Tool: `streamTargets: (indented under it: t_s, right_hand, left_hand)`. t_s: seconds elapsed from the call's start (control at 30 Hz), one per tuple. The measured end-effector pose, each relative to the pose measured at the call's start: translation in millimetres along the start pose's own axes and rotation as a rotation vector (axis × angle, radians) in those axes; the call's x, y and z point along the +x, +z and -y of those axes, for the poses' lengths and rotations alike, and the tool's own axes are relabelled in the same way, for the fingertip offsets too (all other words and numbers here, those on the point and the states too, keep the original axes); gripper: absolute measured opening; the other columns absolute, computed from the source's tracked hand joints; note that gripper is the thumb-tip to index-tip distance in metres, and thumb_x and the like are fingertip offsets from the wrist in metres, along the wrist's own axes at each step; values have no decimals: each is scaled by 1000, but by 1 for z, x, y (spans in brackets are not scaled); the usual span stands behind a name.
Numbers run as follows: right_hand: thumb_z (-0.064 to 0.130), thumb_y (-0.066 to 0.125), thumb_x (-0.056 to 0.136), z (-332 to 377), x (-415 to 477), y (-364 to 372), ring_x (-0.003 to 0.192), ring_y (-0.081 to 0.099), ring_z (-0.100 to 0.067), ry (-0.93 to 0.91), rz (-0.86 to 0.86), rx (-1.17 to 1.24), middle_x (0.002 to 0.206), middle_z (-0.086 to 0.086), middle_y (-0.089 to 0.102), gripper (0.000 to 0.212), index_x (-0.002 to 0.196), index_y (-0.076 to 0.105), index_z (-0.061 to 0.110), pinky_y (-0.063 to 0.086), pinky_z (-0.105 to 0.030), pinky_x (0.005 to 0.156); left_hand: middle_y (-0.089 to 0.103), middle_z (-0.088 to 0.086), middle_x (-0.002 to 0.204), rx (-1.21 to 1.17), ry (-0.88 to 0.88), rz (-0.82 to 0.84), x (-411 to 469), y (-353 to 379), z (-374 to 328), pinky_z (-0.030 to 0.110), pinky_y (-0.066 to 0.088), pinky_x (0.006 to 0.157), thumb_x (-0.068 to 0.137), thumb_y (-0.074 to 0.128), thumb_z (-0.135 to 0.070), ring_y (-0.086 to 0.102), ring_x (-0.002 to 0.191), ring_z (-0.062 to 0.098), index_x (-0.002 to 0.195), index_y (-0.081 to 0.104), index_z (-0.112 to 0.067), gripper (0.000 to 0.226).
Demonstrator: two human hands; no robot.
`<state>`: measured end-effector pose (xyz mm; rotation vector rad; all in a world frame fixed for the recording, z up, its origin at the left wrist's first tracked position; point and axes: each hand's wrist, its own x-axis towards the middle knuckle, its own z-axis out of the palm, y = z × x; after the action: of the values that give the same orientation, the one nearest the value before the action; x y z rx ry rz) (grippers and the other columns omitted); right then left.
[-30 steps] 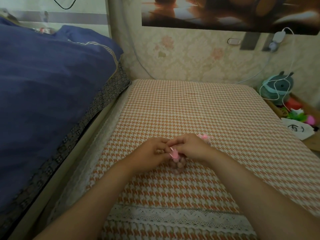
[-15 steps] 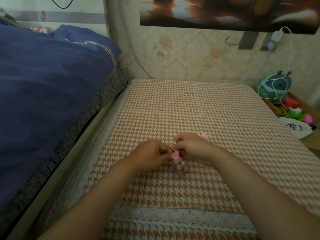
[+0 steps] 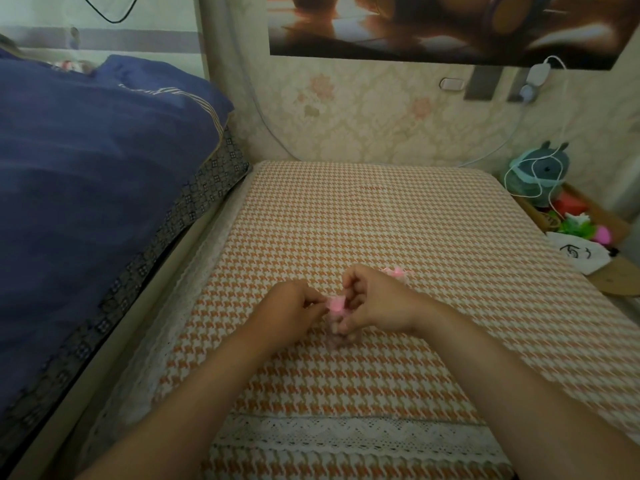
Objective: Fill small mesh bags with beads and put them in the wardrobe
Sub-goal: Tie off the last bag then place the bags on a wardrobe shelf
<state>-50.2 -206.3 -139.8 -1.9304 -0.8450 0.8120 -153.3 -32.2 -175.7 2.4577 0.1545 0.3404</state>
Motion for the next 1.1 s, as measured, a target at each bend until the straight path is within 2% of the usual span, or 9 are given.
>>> streamTargets:
  t_s: [0.1, 0.27, 0.4, 0.5, 0.7, 0.77, 0.9, 1.0, 1.1]
  right_hand:
    - [-3, 91, 65, -1, 3, 6, 78, 64, -9, -89, -81, -22, 96, -1, 64, 60, 105, 53, 20, 60, -33, 77]
    - [6, 94, 64, -11, 8, 10, 73, 64, -4, -147, -114, -34, 96, 6, 66, 61, 103, 57, 32, 57, -23, 69]
    - [21, 92, 66, -15, 10, 11, 71, 63, -2, -182, -177, -59, 91, 18, 64, 53, 97, 56, 44, 57, -23, 69]
    - [31, 86, 71, -15, 11, 17, 66, 60, 3, -225, -243, -116, 88, 21, 60, 47, 99, 50, 43, 52, -19, 62]
    - [-4, 76, 80, -12, 8, 10, 77, 64, -8, -128, -75, 23, 106, -7, 62, 63, 116, 44, 35, 57, -30, 69]
    - [-15, 66, 83, -11, 6, 7, 78, 68, -16, -66, -56, 183, 111, -18, 60, 57, 120, 45, 23, 60, -34, 72]
    - [-8, 62, 93, -9, 9, 16, 75, 69, -23, 37, -177, 218, 126, -16, 56, 43, 129, 53, 13, 62, -32, 65]
    - [-4, 55, 99, -10, 12, 18, 68, 67, -17, 45, -99, 240, 106, -8, 68, 43, 140, 54, 12, 58, -25, 59]
    - [0, 59, 99, -10, 10, 13, 60, 62, -10, 27, -37, 235, 78, -7, 71, 30, 123, 69, 15, 58, -25, 61]
  left_hand:
    - [62, -7, 59, -103, -77, 5, -2, 4, 1, 23, 37, 55, 92, 68, -23, 53, 57, 6, 74, 79, -22, 20]
    - [72, -3, 72, -131, -124, 62, -1, 4, 2, 34, 48, 65, 95, 63, -28, 62, 67, 14, 84, 80, -24, 21]
    - [58, -3, 88, 60, -35, 161, -2, 0, -1, 42, 50, 76, 95, 50, -21, 57, 81, 17, 96, 73, -18, 23]
    - [46, -10, 92, 120, 6, 164, -7, 1, -3, 36, 49, 74, 84, 45, -41, 52, 84, 10, 106, 65, -28, 32]
    - [56, -12, 96, -187, -15, 123, -11, 6, 3, 22, 45, 74, 80, 60, -61, 55, 85, -1, 95, 67, -50, 19]
    - [58, -13, 96, -249, -17, 94, -10, 4, 6, 23, 48, 80, 85, 67, -49, 58, 88, 0, 91, 69, -54, 8]
    - [60, -10, 100, -237, 53, 95, -8, 4, 12, 18, 48, 81, 91, 70, -25, 59, 92, 0, 85, 68, -56, 32]
    - [61, -10, 103, -232, 70, 118, -9, 2, 11, 15, 48, 80, 91, 68, -28, 60, 95, 2, 91, 71, -49, 21]
    - [61, -13, 100, -224, 96, 123, -9, 1, 10, 13, 47, 79, 91, 68, -31, 60, 94, 2, 93, 71, -48, 18]
